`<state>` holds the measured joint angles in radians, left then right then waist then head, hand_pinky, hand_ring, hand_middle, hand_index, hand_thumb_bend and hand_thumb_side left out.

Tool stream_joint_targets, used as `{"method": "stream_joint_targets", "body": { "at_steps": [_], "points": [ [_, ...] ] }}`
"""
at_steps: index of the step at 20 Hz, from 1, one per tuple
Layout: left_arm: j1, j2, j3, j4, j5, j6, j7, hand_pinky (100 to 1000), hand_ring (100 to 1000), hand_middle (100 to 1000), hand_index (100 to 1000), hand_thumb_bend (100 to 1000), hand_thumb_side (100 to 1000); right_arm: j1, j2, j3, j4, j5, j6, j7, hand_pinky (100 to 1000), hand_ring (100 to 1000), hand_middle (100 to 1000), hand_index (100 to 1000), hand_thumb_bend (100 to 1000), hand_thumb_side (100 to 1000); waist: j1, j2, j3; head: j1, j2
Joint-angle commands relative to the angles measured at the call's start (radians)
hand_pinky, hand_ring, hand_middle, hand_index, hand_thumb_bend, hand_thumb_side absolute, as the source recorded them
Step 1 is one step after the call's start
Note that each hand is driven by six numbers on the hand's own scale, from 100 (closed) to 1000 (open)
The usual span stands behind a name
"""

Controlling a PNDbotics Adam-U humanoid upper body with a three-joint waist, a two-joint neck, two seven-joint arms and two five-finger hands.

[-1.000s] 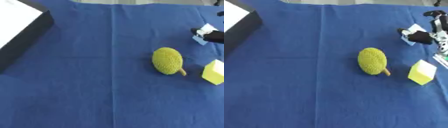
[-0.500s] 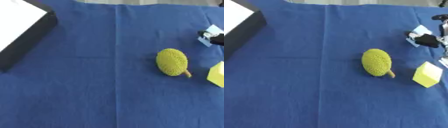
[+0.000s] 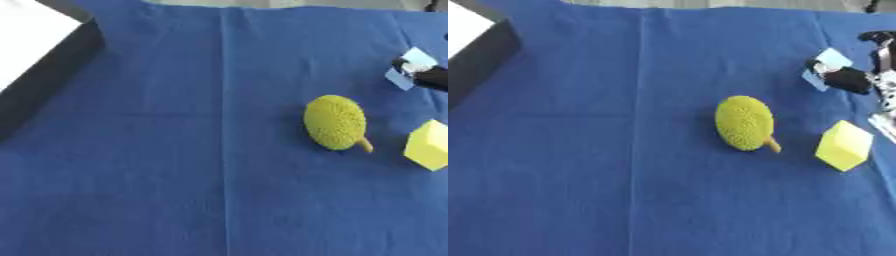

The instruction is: Pick up the objects with one hand, pass them to the other hand, and then place them into the box on the other side of the table.

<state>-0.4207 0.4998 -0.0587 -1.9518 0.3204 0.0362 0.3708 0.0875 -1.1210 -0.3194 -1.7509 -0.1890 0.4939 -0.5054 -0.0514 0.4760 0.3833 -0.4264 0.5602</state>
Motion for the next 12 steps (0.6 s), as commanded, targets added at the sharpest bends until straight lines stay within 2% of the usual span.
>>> {"method": "stream_joint_targets", "body": {
  "at_steps": [1,7,12],
  "points": [
    [-0.001,0.023,0.013,-0.012,0.003,0.001,0.002,706,623,677,763,100,775,-0.002,-0.02,-0.016,-0.004,-0.028,-0.027,-0.006,659,818,926,844,584,444,0.005,-0.017,-0.002,-0.03,-0.006],
    [-0.001,0.023,0.013,-0.012,0.005,0.003,0.001,706,623,677,763,100,777,-0.001,-0.018,-0.013,0.002,-0.092,-0.089,-0.006,638,808,924,837,566,435,0.009,-0.014,0.001,-0.049,-0.014],
    [0.001,0.022,0.012,-0.012,0.005,0.005,0.0,706,623,677,763,100,784,0.0,-0.014,-0.01,0.008,-0.139,-0.135,0.012,628,803,924,838,550,437,0.011,-0.01,0.003,-0.046,-0.014]
  ]
}}
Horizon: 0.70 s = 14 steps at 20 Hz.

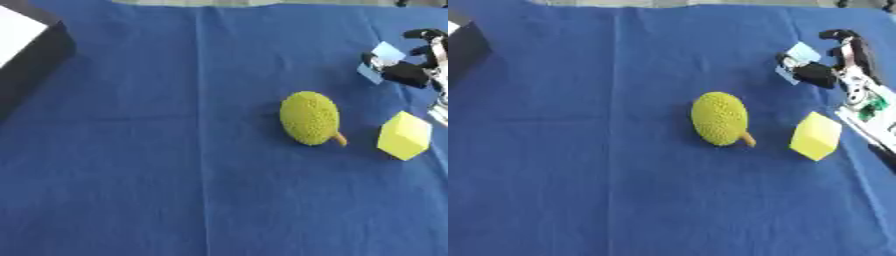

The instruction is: Pick up the objects with one hand, pass them to the other hand, and then place them into the box on the other side of the table.

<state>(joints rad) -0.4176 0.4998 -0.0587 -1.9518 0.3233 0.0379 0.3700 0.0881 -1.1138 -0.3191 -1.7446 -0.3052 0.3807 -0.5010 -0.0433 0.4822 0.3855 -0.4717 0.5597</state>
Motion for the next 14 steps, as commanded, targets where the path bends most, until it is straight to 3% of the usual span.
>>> {"method": "stream_joint_targets", "body": {
  "at_steps": [1,14],
  "points": [
    [-0.002,0.022,0.013,-0.012,0.002,0.004,0.0,706,623,677,763,100,784,-0.001,-0.021,-0.01,0.005,-0.032,-0.028,0.013,631,804,924,840,549,440,0.003,-0.016,0.001,0.001,-0.014],
    [-0.001,0.022,0.01,-0.013,0.001,0.007,-0.003,707,623,677,764,100,791,0.0,-0.017,-0.015,0.027,-0.024,-0.047,0.031,643,815,931,853,576,423,0.007,-0.008,-0.003,0.002,-0.02]
  ]
}}
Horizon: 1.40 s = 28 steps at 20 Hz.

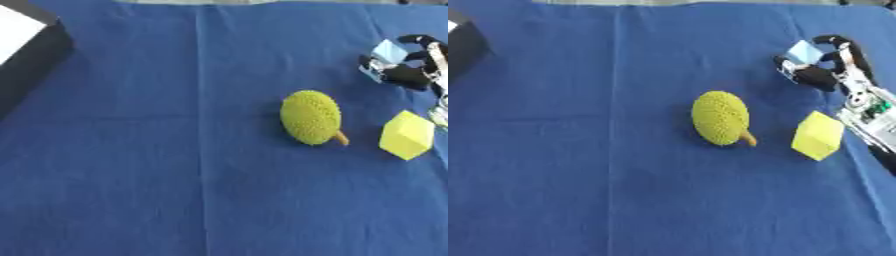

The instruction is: Pick up the objects with one hand, pass them to the other hand, and then place them into the box on the other side of the table.

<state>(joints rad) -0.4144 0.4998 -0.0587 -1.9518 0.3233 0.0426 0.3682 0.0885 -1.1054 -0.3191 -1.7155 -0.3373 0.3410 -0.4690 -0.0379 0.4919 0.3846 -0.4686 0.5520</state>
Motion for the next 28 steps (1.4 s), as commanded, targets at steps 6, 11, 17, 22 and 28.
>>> {"method": "stream_joint_targets", "body": {
  "at_steps": [6,11,17,22,28],
  "points": [
    [-0.003,0.022,0.01,-0.01,0.001,0.002,-0.004,708,624,677,764,100,791,-0.001,-0.024,-0.012,-0.006,0.006,-0.013,0.013,641,807,923,848,586,377,0.001,-0.017,-0.005,0.002,-0.012],
    [-0.002,0.023,0.01,-0.009,0.001,0.002,-0.007,709,624,678,764,100,792,0.0,-0.024,-0.012,-0.009,-0.002,-0.018,0.031,641,802,919,843,541,347,0.001,-0.018,-0.007,0.003,-0.011],
    [-0.002,0.023,0.009,-0.009,0.0,0.002,-0.01,709,625,678,764,100,792,-0.003,-0.025,-0.012,-0.004,-0.014,-0.011,0.045,644,801,918,841,487,304,0.001,-0.016,-0.009,0.002,-0.015],
    [-0.002,0.024,0.009,-0.009,0.0,0.002,-0.011,711,626,678,764,100,792,-0.009,-0.028,-0.01,0.004,-0.025,-0.001,0.052,646,801,917,839,465,282,0.001,-0.015,-0.011,0.004,-0.014],
    [-0.002,0.024,0.008,-0.007,0.0,0.002,-0.013,712,627,679,764,100,793,-0.011,-0.03,-0.01,0.007,-0.033,-0.003,0.058,645,800,915,837,465,285,0.002,-0.013,-0.011,0.003,-0.016]
  ]
}}
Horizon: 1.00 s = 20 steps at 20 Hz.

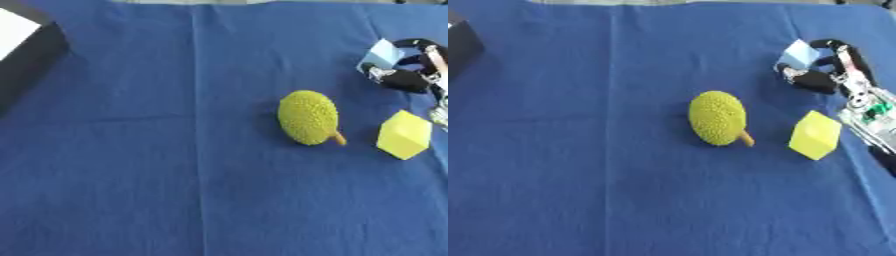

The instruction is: Pick up the objects with one hand, pass them to the other hand, and then place them into the box on the other side of the table.

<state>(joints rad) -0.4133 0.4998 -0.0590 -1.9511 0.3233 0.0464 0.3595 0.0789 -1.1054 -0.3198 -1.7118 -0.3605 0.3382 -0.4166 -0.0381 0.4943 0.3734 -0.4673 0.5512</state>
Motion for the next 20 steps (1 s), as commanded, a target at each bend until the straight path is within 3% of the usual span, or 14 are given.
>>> {"method": "stream_joint_targets", "body": {
  "at_steps": [1,9,20],
  "points": [
    [-0.004,0.024,0.008,-0.008,0.0,-0.001,-0.004,712,627,679,764,100,793,-0.002,-0.03,-0.009,0.004,-0.011,0.0,0.008,645,800,915,837,463,282,0.002,-0.015,0.0,0.001,-0.015],
    [-0.004,0.025,0.008,-0.009,0.0,-0.002,-0.007,713,628,679,763,100,792,-0.003,-0.032,-0.009,0.007,-0.023,-0.002,0.021,646,797,910,833,447,259,0.001,-0.015,-0.001,0.001,-0.014],
    [-0.002,0.026,0.008,-0.01,0.0,-0.001,-0.008,714,629,680,763,100,790,-0.002,-0.031,-0.009,0.01,-0.043,0.005,0.037,645,786,918,821,415,143,0.003,-0.013,-0.004,0.001,-0.017]
  ]
}}
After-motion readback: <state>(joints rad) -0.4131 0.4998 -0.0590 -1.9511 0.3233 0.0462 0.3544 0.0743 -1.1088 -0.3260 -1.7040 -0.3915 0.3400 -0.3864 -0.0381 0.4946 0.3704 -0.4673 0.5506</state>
